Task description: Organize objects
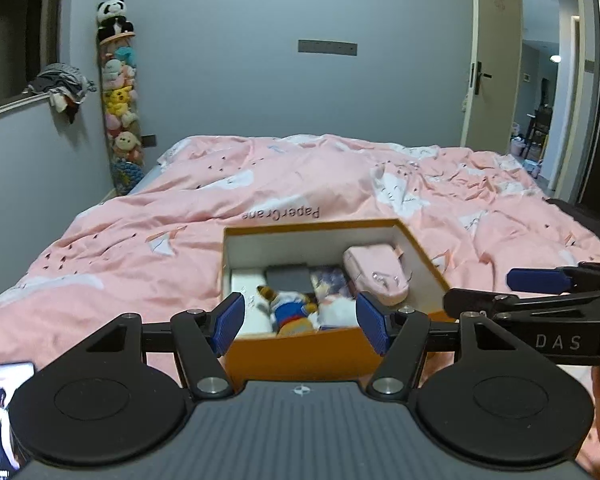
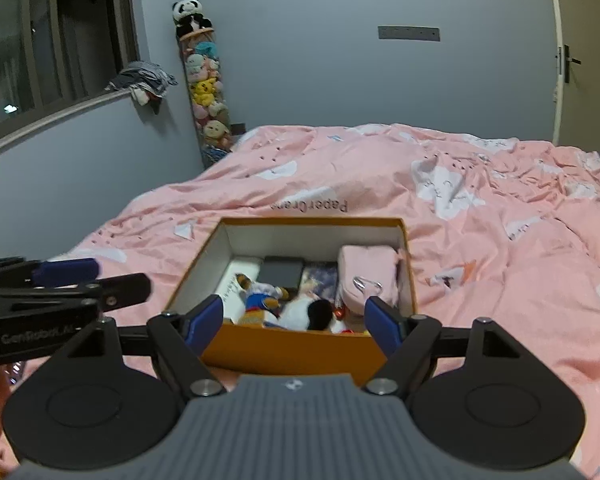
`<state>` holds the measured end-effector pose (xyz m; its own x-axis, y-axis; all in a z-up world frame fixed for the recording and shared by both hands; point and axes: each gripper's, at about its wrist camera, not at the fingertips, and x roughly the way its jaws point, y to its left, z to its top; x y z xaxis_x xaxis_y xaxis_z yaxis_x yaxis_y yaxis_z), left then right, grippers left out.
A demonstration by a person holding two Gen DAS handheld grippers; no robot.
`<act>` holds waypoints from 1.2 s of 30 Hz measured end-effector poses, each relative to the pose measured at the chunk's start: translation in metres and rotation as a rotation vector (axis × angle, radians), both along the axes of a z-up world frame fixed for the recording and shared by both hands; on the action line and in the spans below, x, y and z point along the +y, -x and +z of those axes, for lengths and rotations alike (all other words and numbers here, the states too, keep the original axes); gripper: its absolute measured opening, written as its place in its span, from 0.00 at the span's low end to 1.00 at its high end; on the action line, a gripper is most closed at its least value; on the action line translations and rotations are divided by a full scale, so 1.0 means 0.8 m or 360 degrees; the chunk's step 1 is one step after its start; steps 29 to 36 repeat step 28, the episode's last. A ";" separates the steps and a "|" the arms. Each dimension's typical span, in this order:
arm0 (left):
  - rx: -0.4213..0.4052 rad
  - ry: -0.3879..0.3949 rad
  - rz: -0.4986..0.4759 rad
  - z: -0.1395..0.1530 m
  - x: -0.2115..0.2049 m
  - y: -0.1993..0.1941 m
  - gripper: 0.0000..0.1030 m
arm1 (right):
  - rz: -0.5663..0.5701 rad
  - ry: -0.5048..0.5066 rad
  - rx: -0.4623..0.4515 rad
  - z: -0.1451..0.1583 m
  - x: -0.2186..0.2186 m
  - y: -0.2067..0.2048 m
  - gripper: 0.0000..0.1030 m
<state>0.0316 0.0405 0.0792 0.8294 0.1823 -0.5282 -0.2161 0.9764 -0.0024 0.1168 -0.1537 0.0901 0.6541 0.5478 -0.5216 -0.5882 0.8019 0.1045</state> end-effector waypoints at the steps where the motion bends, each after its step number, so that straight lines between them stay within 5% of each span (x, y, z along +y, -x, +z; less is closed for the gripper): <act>1: 0.0004 0.0002 0.0009 -0.003 -0.001 0.002 0.72 | -0.0012 0.0019 -0.0010 -0.005 0.000 0.003 0.77; 17: 0.0130 0.0050 0.0043 -0.031 -0.011 0.001 0.72 | -0.0042 0.0124 0.0024 -0.035 0.008 0.007 0.83; 36: 0.0125 0.0043 0.0018 -0.031 -0.013 0.002 0.72 | -0.0050 0.0134 0.0042 -0.038 0.007 0.006 0.84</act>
